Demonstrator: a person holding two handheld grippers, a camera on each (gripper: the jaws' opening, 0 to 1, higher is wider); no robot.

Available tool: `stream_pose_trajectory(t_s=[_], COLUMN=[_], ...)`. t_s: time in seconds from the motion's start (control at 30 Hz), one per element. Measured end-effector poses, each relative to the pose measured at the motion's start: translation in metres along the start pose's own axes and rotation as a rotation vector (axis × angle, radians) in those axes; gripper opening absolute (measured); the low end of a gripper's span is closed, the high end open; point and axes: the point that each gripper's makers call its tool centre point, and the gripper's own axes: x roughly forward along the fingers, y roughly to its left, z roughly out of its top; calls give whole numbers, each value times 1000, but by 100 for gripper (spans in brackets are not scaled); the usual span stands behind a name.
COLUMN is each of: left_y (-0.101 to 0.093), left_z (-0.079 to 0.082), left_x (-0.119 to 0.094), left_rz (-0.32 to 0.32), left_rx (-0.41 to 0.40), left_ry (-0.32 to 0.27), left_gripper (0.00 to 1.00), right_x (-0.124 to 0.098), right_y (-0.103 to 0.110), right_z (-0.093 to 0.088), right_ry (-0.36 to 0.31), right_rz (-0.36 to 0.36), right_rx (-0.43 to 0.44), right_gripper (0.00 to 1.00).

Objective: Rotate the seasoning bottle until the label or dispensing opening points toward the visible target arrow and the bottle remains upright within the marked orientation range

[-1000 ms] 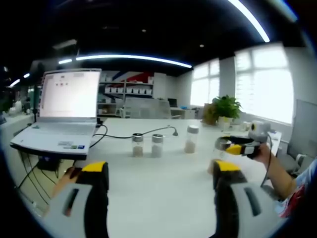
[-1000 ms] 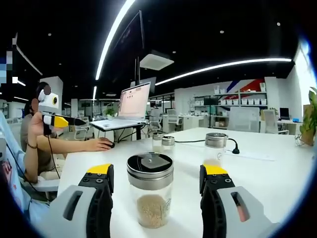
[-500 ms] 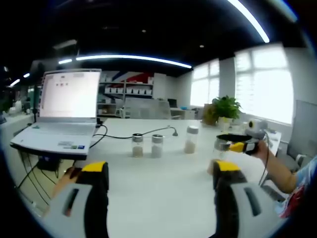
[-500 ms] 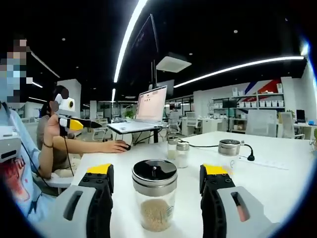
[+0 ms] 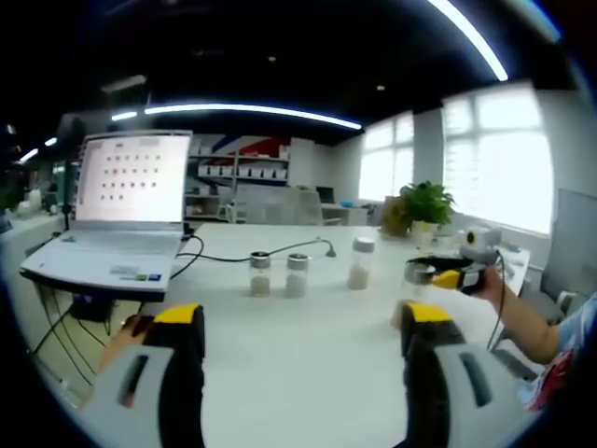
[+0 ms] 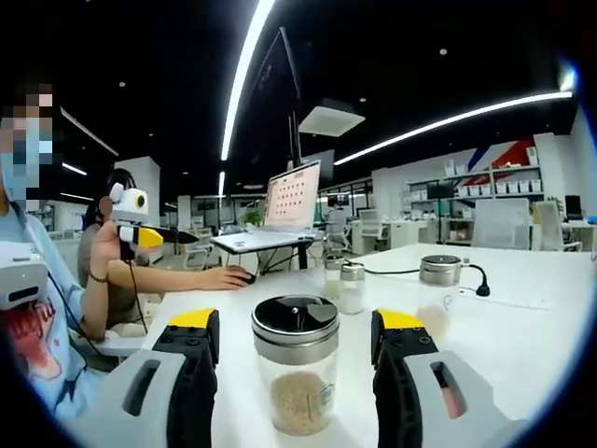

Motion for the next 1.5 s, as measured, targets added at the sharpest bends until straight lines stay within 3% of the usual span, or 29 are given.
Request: stream_pose_trajectory(t_s=[0.53,0.87,1.5], left_y=[1,2,2], left_z=[0,-1,-1], left_x=[1,2,1], left_rz=[2,-1,-2], left_rx=[-3,-5,-5], left_ry=[1,6,5], left_gripper=[92,92,92], right_x=[6,10,10], right_y=[4,0,-1], right_z=[-6,-13,-16], right_ry=[11,39,53], right_rz=[39,17,-47], right_rx=[16,-18,-30], right_gripper=[56,40,39])
